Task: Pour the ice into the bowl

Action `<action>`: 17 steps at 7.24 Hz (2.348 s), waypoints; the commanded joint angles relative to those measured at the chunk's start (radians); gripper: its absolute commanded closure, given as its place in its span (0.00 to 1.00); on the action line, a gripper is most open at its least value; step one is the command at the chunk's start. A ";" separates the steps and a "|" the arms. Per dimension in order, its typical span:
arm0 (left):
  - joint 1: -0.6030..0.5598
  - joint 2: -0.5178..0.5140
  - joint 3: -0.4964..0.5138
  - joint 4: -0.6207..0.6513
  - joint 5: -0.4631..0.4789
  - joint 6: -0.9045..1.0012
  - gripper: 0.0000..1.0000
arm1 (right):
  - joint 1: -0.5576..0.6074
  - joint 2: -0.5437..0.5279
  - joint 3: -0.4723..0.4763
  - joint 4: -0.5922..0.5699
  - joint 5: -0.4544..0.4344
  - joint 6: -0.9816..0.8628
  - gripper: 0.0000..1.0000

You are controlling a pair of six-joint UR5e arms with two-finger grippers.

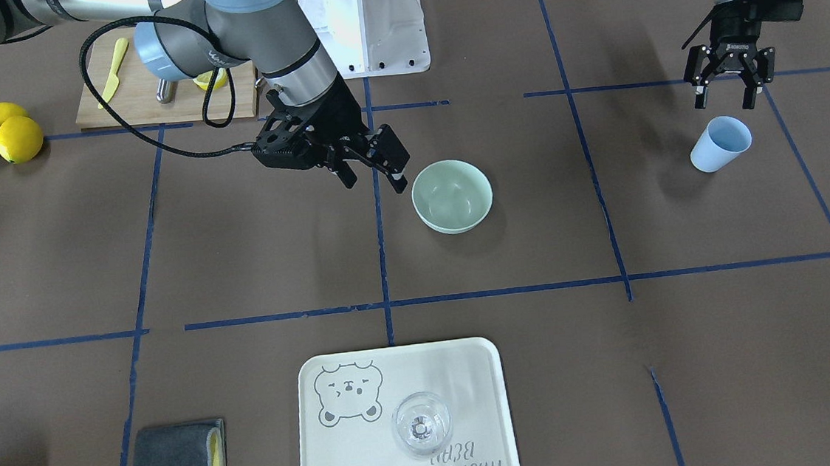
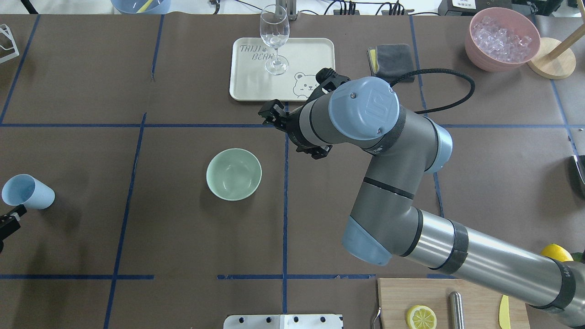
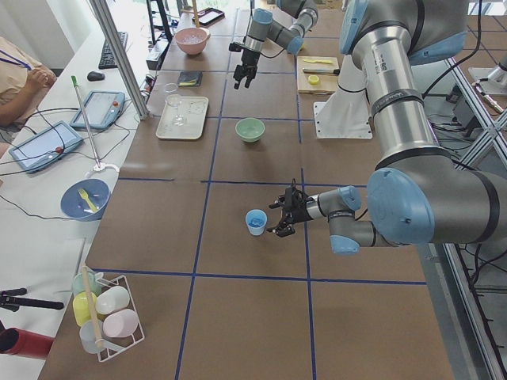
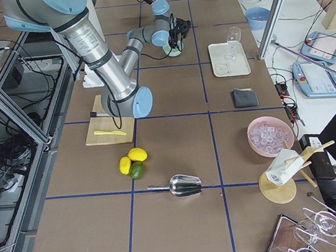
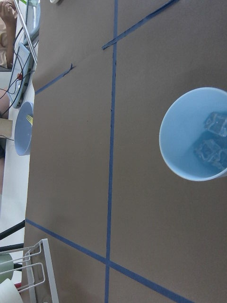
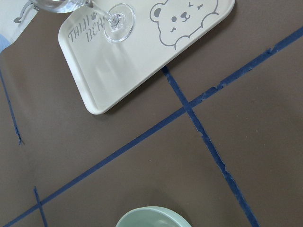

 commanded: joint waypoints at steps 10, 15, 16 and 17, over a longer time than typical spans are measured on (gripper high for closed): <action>0.003 -0.198 0.249 0.146 0.277 -0.180 0.00 | -0.001 -0.032 0.010 -0.001 0.000 -0.024 0.00; -0.090 -0.253 0.252 0.147 0.277 -0.133 0.00 | -0.004 -0.056 0.010 -0.001 0.000 -0.026 0.00; -0.092 -0.257 0.252 0.147 0.277 -0.128 0.00 | -0.004 -0.058 0.016 0.000 0.000 -0.024 0.00; -0.095 -0.261 0.257 0.150 0.277 -0.130 0.00 | -0.004 -0.062 0.024 -0.001 0.000 -0.024 0.00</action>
